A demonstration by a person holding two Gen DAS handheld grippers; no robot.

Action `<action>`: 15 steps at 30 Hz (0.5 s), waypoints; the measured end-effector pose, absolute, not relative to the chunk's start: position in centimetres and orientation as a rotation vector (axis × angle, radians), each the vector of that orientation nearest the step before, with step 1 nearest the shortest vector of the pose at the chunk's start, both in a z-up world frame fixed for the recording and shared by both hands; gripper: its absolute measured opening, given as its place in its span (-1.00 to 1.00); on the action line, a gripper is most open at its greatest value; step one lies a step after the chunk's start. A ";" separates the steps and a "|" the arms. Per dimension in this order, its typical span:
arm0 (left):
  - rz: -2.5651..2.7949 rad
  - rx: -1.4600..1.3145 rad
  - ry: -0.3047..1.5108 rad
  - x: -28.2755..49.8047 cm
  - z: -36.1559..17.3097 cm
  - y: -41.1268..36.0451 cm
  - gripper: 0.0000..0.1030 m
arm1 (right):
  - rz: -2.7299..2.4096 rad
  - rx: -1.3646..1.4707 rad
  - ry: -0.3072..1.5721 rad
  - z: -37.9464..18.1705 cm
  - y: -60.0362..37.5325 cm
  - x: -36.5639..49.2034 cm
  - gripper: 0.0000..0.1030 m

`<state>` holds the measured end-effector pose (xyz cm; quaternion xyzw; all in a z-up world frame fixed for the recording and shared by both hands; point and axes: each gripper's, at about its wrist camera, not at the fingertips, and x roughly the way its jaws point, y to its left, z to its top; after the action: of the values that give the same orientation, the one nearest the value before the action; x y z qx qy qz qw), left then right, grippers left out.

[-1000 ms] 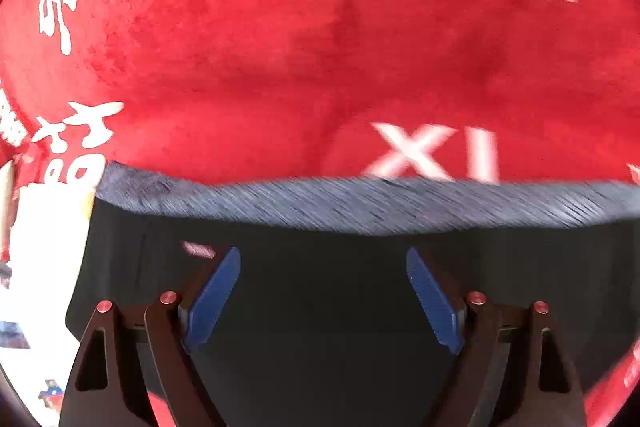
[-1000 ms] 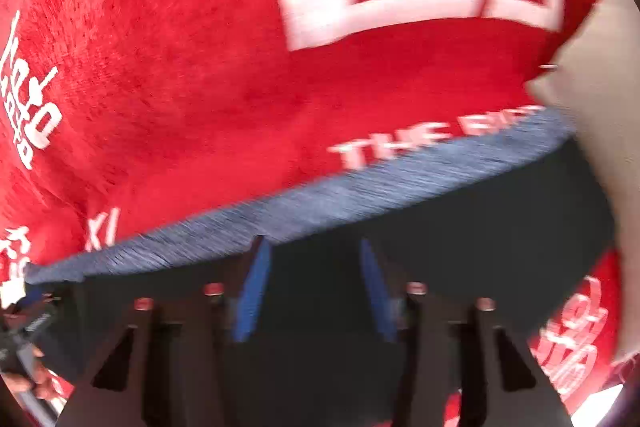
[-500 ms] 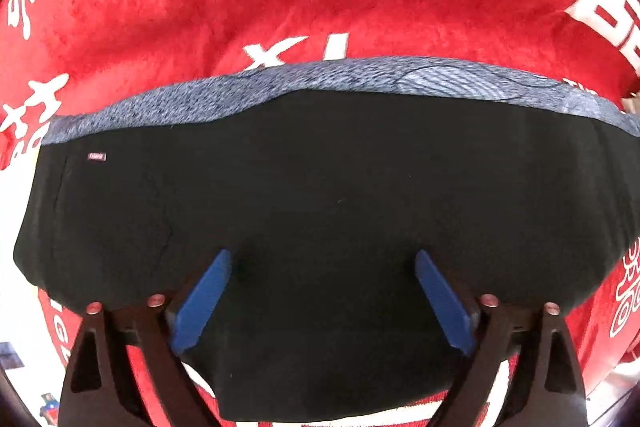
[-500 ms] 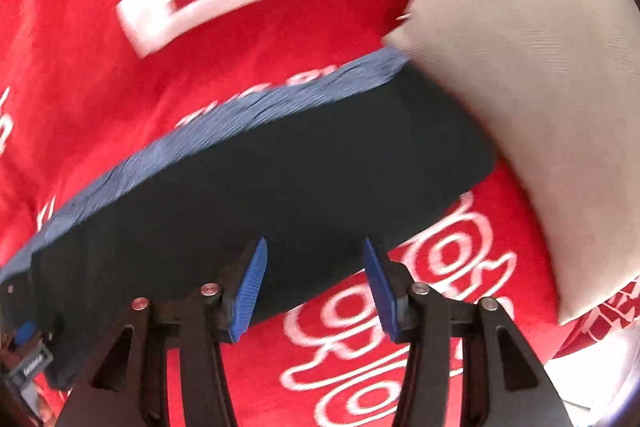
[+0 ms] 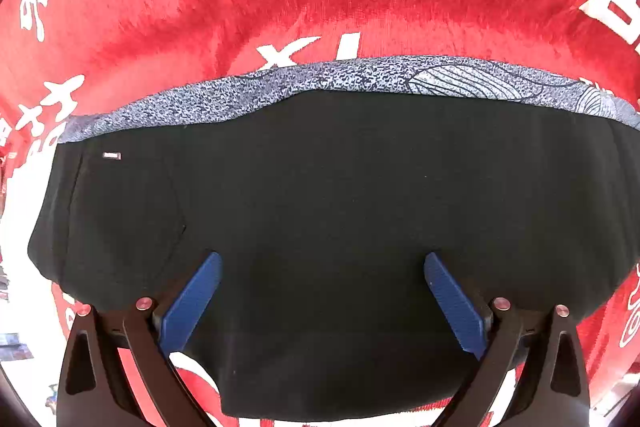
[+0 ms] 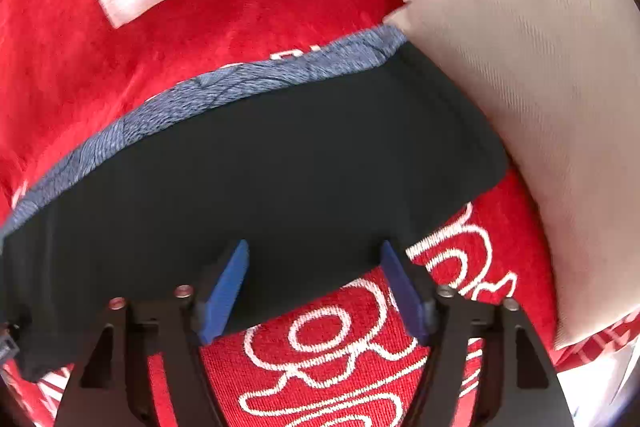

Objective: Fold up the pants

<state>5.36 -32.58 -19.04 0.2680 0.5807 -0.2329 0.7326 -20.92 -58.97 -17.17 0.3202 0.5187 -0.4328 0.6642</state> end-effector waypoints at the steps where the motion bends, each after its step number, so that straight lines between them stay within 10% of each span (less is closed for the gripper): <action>1: -0.506 0.599 1.275 5.3 -19.0 -32.7 0.98 | -0.968 0.787 1.159 -17.4 -59.5 -21.6 0.60; 15: -0.471 0.656 1.249 4.5 -19.0 -34.1 0.98 | -0.945 0.840 1.150 -17.5 -60.3 -22.0 0.65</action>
<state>4.54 -34.15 -18.96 0.2988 0.5685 -0.2144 0.7359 -22.03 -60.31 -17.49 0.3707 0.5075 -0.4171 0.6565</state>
